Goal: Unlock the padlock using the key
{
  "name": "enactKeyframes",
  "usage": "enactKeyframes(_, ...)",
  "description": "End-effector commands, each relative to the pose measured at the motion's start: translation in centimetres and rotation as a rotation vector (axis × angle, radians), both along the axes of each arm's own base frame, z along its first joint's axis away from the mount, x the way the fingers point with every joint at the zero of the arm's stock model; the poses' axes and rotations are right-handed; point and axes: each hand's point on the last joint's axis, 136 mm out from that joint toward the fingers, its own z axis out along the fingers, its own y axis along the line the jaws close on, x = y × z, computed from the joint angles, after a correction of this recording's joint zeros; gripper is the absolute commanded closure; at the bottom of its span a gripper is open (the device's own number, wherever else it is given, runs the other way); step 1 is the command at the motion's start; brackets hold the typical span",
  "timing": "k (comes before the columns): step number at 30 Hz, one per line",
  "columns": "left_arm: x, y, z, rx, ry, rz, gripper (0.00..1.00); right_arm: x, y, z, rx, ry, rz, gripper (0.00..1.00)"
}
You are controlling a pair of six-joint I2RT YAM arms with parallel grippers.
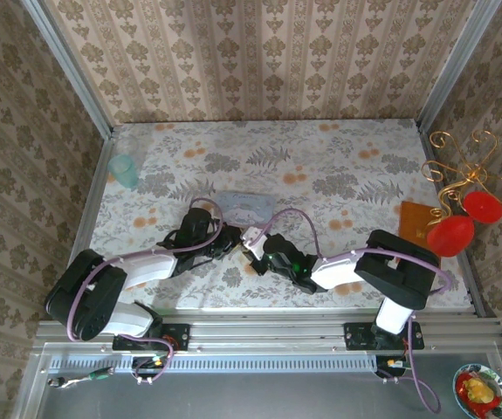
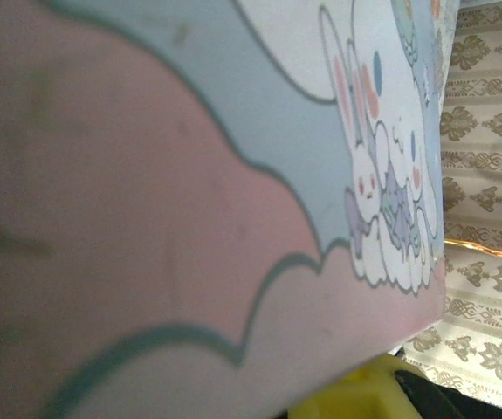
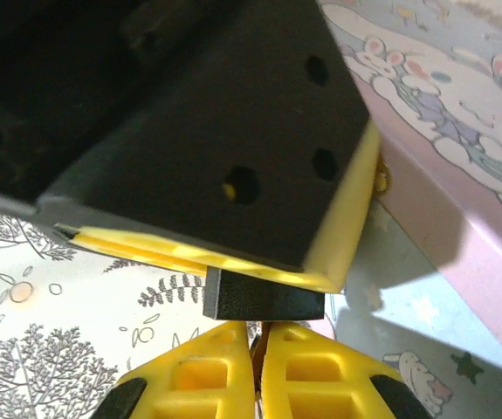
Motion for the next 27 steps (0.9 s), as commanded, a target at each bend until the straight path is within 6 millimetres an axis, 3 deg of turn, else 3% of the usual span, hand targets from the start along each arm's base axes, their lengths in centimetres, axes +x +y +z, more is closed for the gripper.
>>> enactKeyframes(1,0.6,-1.1,1.5,-0.034,-0.068,-0.026,1.00,-0.3,0.9,2.5,0.286,0.154,-0.026,1.00)
enactKeyframes(7,1.3,-1.4,0.8,-0.012,-0.082,-0.033,1.00,-0.4,0.0,0.9,0.283,0.241,-0.091,1.00)
enactKeyframes(12,2.1,-0.3,0.3,0.022,-0.094,-0.017,0.78,-0.3,-1.7,-0.6,0.173,0.243,-0.155,1.00)
enactKeyframes(22,3.4,4.3,1.3,0.215,-0.159,-0.012,0.52,-1.0,-2.9,-3.0,0.110,0.264,-0.161,0.96)
enactKeyframes(27,4.5,5.2,2.6,0.310,-0.214,-0.056,0.46,-1.0,-2.7,-3.3,0.102,0.270,-0.157,0.92)
